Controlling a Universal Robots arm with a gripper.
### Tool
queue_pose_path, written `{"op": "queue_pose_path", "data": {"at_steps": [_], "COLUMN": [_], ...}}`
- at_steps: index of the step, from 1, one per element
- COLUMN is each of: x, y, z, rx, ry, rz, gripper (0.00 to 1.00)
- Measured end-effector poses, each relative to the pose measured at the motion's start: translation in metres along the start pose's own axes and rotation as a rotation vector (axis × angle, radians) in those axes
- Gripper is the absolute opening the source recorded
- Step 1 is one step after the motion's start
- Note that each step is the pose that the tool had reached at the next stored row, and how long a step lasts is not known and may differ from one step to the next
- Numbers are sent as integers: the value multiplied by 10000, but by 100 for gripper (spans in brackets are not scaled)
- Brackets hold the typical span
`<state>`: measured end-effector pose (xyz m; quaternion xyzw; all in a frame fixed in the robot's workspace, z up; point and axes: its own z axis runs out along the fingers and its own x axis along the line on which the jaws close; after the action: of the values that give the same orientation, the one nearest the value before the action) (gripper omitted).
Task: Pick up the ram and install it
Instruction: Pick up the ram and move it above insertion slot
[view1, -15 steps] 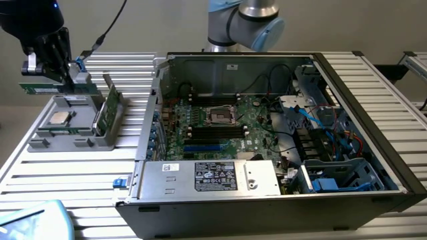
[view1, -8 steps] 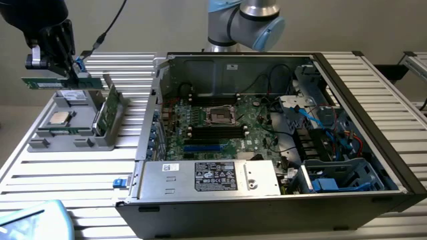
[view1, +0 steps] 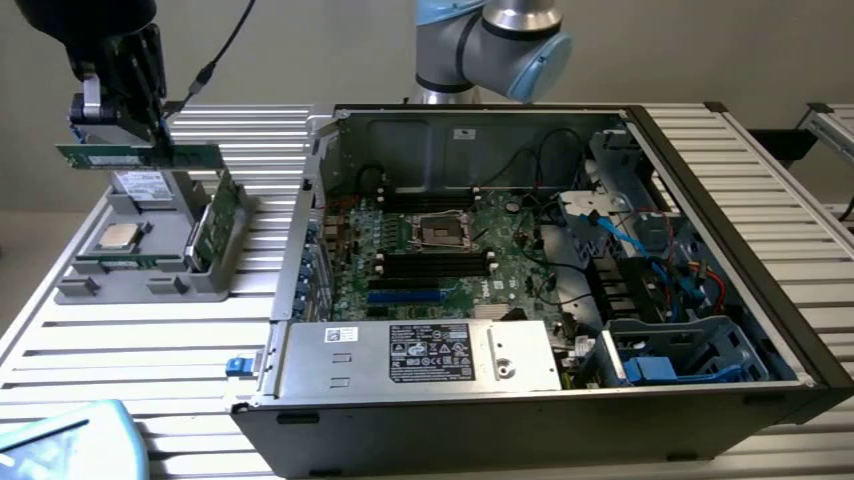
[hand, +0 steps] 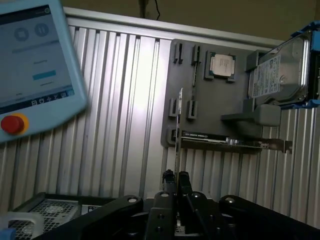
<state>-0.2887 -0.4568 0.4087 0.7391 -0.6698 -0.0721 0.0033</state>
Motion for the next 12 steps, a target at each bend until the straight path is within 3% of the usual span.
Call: {"op": "queue_pose_path", "data": {"at_steps": [12], "x": [66], "y": [-293], "z": [-187], "rx": [-12], "ry": [-20], "rz": [-145], "gripper": [14]}}
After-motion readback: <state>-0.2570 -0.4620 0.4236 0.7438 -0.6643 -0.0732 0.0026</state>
